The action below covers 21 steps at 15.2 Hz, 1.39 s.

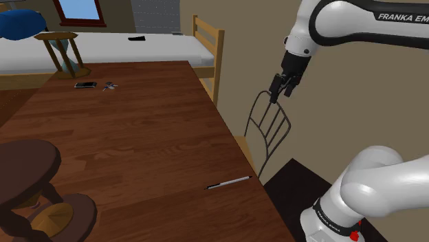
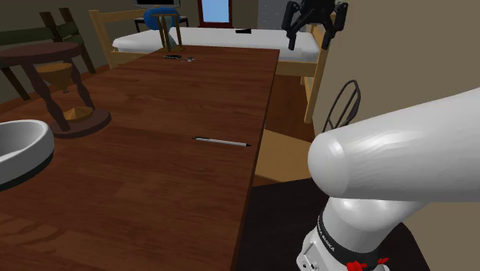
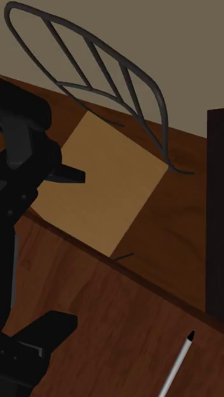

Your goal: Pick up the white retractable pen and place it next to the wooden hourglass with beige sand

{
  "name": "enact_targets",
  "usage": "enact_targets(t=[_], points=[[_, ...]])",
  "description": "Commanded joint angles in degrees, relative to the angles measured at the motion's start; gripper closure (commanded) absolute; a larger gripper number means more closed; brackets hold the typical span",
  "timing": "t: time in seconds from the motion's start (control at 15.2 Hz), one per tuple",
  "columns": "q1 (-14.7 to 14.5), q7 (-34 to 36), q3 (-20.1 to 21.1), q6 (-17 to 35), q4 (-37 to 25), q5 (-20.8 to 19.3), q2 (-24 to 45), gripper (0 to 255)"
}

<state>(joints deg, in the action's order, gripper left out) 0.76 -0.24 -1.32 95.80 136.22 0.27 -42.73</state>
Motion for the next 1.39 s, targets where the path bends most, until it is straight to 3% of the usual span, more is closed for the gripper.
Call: enact_targets(t=[0.0,1.32], points=[[0.0,0.0,0.0,0.0,0.0,0.0,0.0,0],[-22.8,-17.6,18.7,27.1,20.2,-3.3,4.6,0]])
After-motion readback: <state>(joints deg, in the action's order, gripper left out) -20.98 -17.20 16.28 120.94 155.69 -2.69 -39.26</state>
